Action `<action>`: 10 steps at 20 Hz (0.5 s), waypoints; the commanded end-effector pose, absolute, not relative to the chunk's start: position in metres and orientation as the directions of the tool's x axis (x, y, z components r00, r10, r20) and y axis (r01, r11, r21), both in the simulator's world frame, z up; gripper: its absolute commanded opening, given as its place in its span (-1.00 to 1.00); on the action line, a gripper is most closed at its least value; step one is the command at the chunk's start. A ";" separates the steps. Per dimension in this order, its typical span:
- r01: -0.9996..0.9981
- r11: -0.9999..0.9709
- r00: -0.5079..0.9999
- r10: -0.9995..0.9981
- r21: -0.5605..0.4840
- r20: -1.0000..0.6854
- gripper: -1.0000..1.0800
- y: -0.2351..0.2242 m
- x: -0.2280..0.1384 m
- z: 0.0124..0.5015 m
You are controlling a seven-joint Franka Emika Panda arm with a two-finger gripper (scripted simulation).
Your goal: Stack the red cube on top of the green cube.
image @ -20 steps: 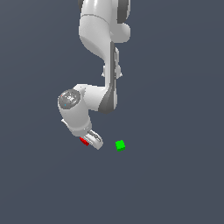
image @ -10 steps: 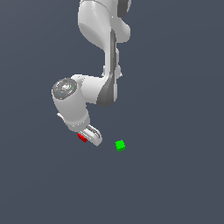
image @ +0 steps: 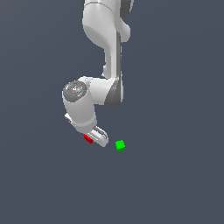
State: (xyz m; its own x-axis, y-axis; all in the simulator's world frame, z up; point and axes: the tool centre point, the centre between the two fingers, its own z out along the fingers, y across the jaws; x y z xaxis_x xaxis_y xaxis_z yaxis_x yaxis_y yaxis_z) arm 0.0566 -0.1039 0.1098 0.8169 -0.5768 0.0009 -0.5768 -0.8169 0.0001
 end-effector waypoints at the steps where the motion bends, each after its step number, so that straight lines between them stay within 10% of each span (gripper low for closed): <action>1: -0.575 -0.818 0.818 -0.575 0.000 0.001 -1.00 -0.084 0.057 0.104; 10: -0.575 -0.818 0.818 -0.575 -0.001 0.000 -1.00 0.009 0.062 0.073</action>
